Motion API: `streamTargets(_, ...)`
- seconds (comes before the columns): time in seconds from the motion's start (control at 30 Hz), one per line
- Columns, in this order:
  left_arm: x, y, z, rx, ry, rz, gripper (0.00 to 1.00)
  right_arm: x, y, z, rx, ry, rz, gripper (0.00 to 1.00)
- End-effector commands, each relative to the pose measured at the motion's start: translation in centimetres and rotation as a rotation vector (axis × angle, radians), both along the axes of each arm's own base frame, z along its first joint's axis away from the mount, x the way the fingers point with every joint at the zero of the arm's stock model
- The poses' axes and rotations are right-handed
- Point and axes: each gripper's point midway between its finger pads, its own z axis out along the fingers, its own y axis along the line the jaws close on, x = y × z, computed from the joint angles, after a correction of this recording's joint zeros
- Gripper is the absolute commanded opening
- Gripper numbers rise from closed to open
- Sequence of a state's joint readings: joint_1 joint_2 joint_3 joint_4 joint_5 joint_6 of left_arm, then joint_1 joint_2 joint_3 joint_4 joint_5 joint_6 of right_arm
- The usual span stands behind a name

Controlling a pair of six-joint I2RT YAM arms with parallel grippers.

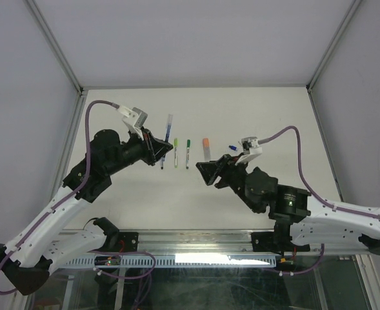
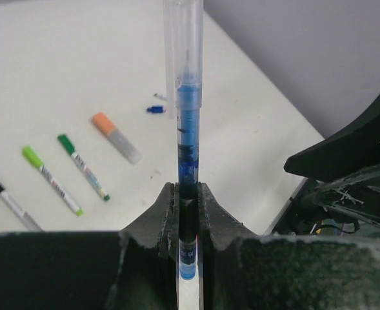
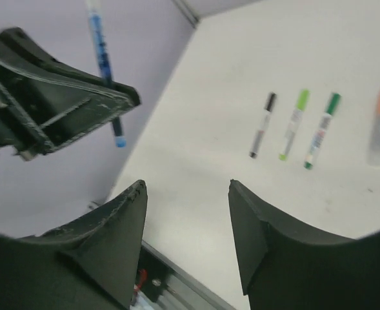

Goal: Insert the pens into the pen caps
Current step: Place the pen at the center of the board.

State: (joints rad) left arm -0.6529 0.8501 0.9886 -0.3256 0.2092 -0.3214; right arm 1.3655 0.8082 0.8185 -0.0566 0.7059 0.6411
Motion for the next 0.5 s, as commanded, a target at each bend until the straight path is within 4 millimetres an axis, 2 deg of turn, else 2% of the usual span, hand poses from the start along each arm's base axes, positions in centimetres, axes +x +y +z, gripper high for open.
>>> streamTargets(0.0, 1.1, 2.3, -5.6, 0.098, 0.18, 0.169, 0.0, 1.3, -1.7, -7.9, -0.245, 0.186, -0.093, 0.57)
streamTargets(0.1, 1.9, 3.5, -9.5, 0.175, 0.311, 0.276, 0.0, 2.2, -1.8, -11.8, -0.346, 0.315, -0.038, 0.58)
streamTargets(0.2, 2.8, 4.3, -12.8, 0.243, 0.401, 0.365, 0.0, 2.5, -1.4, -14.5, -0.361, 0.42, 0.075, 0.59)
streamTargets(0.33, 4.8, 5.5, -16.5, 0.343, 0.479, 0.481, 0.0, 3.4, -2.5, -16.4, -0.354, 0.442, 0.091, 0.62)
streamTargets(0.47, 6.8, 5.9, -19.5, 0.418, 0.543, 0.55, 0.0, 3.1, -3.6, -17.6, -0.346, 0.46, 0.116, 0.62)
